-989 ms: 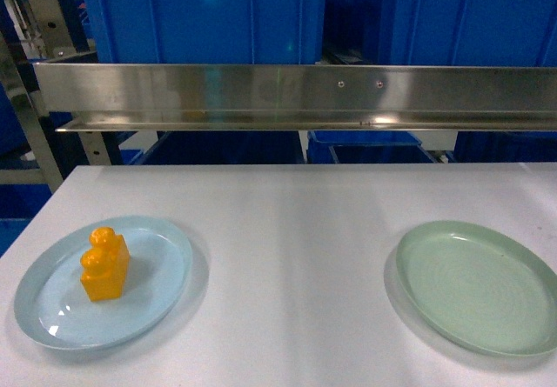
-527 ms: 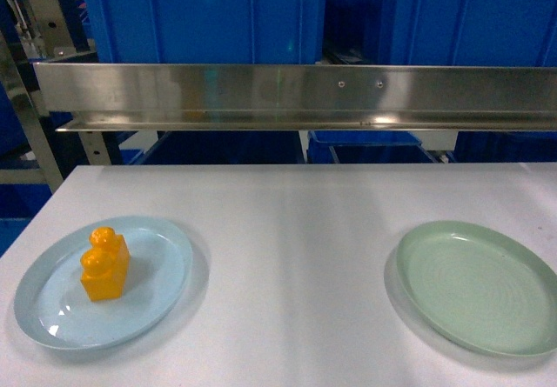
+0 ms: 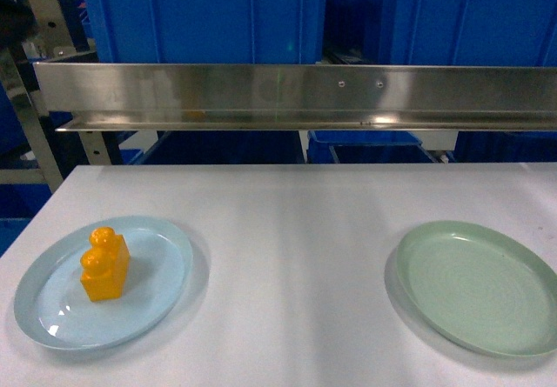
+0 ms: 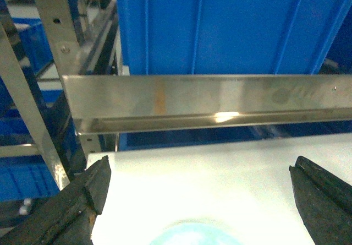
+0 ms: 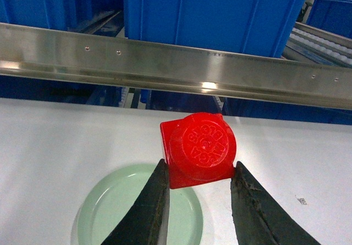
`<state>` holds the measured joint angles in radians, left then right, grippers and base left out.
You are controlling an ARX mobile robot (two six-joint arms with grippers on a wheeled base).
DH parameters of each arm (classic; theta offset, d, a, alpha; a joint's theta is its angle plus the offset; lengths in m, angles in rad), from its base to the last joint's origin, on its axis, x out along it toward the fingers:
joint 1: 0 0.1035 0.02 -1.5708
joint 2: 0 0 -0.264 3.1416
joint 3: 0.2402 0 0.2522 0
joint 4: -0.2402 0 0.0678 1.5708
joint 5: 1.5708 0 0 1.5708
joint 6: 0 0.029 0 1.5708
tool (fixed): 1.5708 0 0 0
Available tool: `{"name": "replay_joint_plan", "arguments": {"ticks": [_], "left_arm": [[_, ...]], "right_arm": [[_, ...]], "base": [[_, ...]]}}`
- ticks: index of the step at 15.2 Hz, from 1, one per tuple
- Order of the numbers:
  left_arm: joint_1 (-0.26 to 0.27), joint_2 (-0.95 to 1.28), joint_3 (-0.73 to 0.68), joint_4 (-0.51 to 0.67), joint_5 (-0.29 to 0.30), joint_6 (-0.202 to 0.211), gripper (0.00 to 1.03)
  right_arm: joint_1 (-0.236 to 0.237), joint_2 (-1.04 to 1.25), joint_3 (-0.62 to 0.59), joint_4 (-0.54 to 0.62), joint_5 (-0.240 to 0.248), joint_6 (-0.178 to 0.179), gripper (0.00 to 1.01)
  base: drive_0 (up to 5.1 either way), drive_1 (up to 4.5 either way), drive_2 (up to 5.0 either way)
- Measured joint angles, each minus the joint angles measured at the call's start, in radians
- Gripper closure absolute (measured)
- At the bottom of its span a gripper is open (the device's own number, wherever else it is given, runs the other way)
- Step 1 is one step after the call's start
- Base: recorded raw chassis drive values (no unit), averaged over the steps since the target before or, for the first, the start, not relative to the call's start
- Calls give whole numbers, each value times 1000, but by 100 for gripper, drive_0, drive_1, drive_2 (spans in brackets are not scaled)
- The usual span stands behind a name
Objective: Sort and place red and yellow blocks in left bins
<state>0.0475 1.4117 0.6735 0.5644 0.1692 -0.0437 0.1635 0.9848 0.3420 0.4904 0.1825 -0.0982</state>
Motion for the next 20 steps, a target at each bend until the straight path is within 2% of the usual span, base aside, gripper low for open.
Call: {"name": "replay_joint_plan", "arguments": {"ticks": [1,2,3,4,10,12,13,19,20], "left_arm": [[-28,48,0,10,-5,-2,5],[-64,102,-7,20,-49,-4,5],[-117,163,-31,13,-127,-34,5],[-151,165,-74,35,-168,-66,5],[-225,275,-171,125,-283,-201,5],[-229,330,-165,139,-309,-224,5],[-219,365,-151,138,-311,-248,5],[-158,509,-68,177,-349,-295,5],[-173,560,-17,176,-354,-318,5]], "right_arm": [[0,0,0,0,0,0,77],[0,0,0,0,0,0,77],[0,0,0,0,0,0,77],[0,0,0,0,0,0,77],[0,0,0,0,0,0,77],[0,0,0,0,0,0,77],[0,0,0,0,0,0,77],[0,0,0,0,0,0,77],[0,0,0,-1,0,0,77]], "base": [[0,0,0],[0,0,0],[0,0,0],[0,0,0],[0,0,0],[0,0,0],[0,0,0],[0,0,0],[0,0,0]]}}
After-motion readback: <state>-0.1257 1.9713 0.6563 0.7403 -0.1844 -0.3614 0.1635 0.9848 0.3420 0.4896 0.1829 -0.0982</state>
